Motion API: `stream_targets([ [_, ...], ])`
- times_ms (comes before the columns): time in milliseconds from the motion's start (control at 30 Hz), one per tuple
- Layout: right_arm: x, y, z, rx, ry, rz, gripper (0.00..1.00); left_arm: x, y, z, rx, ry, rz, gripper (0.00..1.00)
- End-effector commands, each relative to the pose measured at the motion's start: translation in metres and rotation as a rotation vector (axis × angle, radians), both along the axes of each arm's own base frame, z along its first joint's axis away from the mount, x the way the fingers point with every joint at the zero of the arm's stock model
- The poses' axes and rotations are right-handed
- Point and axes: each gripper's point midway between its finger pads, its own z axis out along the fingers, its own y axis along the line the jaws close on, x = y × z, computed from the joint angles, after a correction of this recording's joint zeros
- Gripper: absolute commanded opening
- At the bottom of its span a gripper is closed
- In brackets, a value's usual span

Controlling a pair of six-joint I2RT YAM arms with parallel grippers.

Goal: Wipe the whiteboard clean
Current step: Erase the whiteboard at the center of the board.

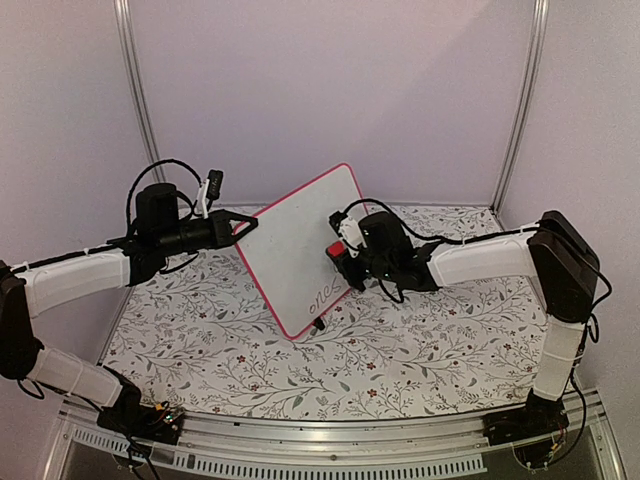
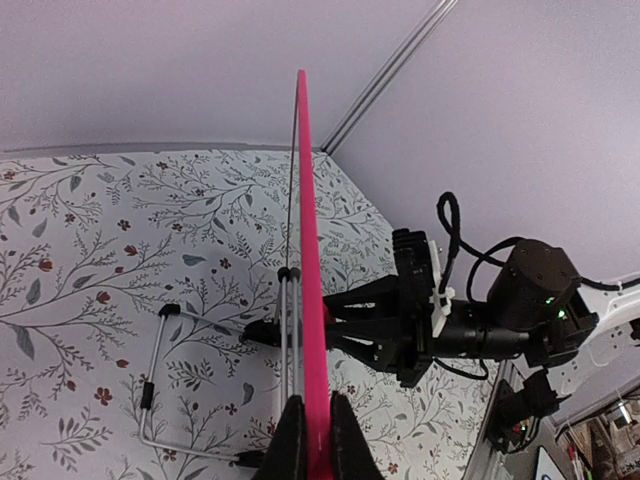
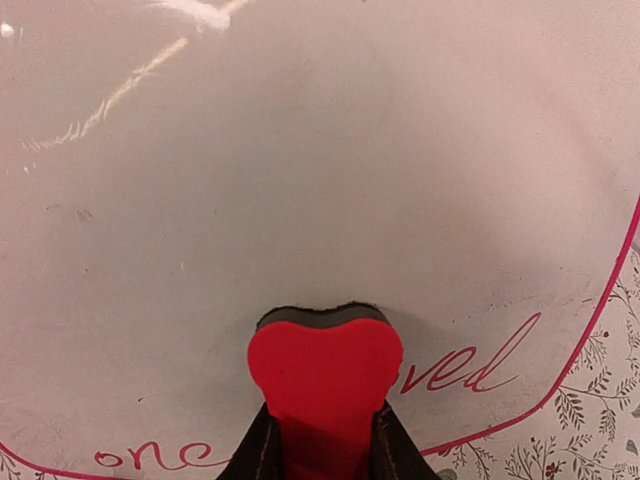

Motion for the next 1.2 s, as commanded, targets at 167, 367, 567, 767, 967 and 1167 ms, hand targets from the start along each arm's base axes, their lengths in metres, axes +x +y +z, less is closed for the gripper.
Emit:
stream_targets([
  [167,-0.005,-0.008,-0.019,-0.004,0.055,-0.008,0.24,-0.031,-0.023,0.021,-0.077,-0.015,-0.174,0.00],
  [367,-0.018,-0.015,-0.040,-0.033,0.100,0.014,0.24,-0.031,-0.023,0.021,-0.078,-0.015,-0.174,0.00],
  [567,-0.024,-0.021,-0.053,-0.030,0.141,0.000,0.23,-0.031,-0.023,0.019,-0.077,-0.010,-0.174,0.00],
  [767,-0.028,-0.024,-0.059,-0.035,0.153,-0.005,0.23,-0.031,-0.024,0.019,-0.077,-0.010,-0.175,0.00],
  [967,-0.028,-0.025,-0.061,-0.040,0.154,-0.007,0.23,-0.031,-0.023,0.019,-0.076,-0.010,-0.173,0.00],
  [1167,-0.033,-0.031,-0.069,-0.039,0.172,-0.014,0.23,-0.031,-0.023,0.019,-0.077,-0.011,-0.172,0.00],
])
